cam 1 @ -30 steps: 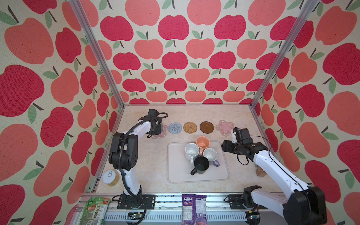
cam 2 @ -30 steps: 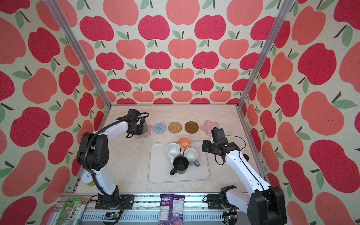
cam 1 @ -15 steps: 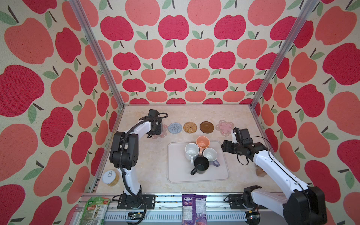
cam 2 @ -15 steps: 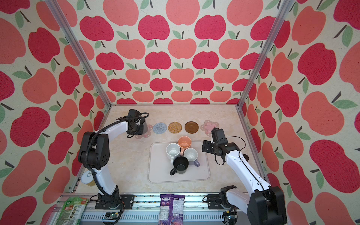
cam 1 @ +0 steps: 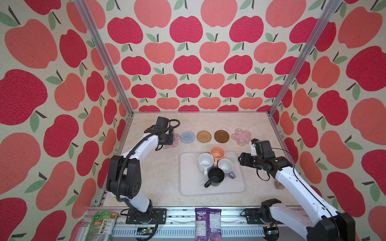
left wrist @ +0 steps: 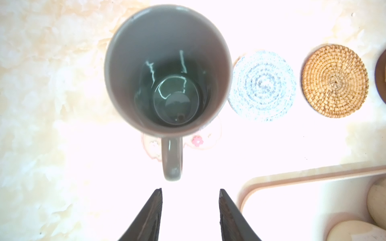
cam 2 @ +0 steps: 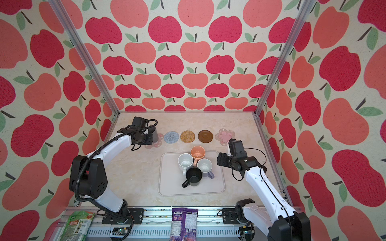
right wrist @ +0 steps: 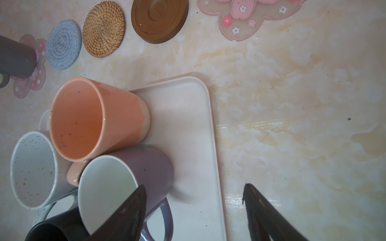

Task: Place cups on coasters
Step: Place the cup on the coaster, then pick up the cup from the tray.

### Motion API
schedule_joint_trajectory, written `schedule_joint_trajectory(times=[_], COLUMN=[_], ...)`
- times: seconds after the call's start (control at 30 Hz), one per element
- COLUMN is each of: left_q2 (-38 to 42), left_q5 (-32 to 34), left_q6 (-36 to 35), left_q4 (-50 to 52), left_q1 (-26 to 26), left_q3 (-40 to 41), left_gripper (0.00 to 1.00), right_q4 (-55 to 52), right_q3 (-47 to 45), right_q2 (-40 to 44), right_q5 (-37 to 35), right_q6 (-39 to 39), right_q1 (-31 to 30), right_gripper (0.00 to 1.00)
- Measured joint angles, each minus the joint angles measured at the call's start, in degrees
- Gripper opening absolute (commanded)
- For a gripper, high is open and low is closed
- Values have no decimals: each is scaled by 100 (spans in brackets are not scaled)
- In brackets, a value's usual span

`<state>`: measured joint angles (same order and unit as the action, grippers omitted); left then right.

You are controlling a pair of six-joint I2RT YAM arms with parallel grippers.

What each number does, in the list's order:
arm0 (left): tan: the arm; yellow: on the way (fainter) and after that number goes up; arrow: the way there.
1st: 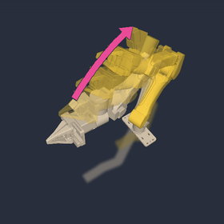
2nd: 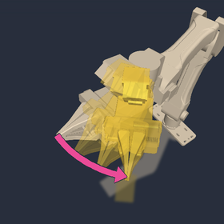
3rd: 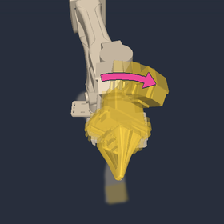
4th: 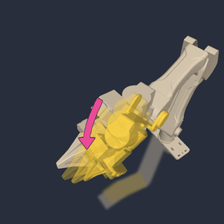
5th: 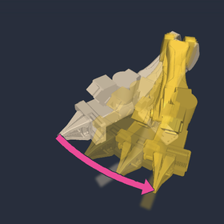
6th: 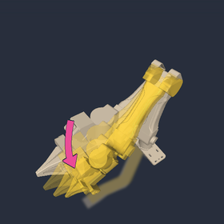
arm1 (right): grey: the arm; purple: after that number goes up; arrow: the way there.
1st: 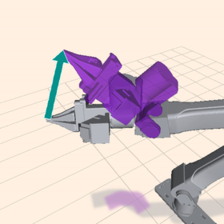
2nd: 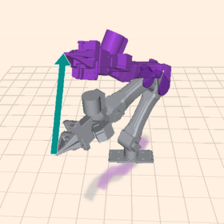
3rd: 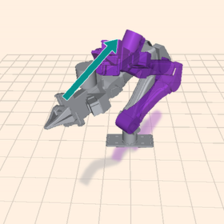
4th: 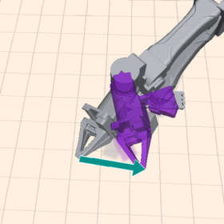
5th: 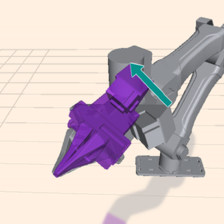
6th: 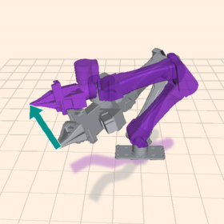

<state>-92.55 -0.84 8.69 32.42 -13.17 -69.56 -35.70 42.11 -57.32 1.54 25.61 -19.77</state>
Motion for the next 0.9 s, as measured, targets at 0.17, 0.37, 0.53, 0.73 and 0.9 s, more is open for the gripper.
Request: schedule_joint_trajectory(times=[0.17,0.37,0.53,0.73,0.9], left_q2=[507,1401,1681,1582,1580], left_q5=[278,669,756,754,750], left_q6=[85,98,219,262,393], left_q4=[267,245,208,201,87], left_q1=[-243,-935,-920,-922,-927], left_q3=[153,463,706,776,868], left_gripper=[47,47,47,46,47], right_q4=[-63,-208,-376,-413,-503], right_q3=[-138,-345,-461,-704,-817], right_q2=[188,339,592,778,793], right_q5=[170,308,306,306,306], right_q6=[7,48,144,393,496], right_q1=[-120,-444,-730,-1185,-1558], right_gripper=[76,76,75,74,74])
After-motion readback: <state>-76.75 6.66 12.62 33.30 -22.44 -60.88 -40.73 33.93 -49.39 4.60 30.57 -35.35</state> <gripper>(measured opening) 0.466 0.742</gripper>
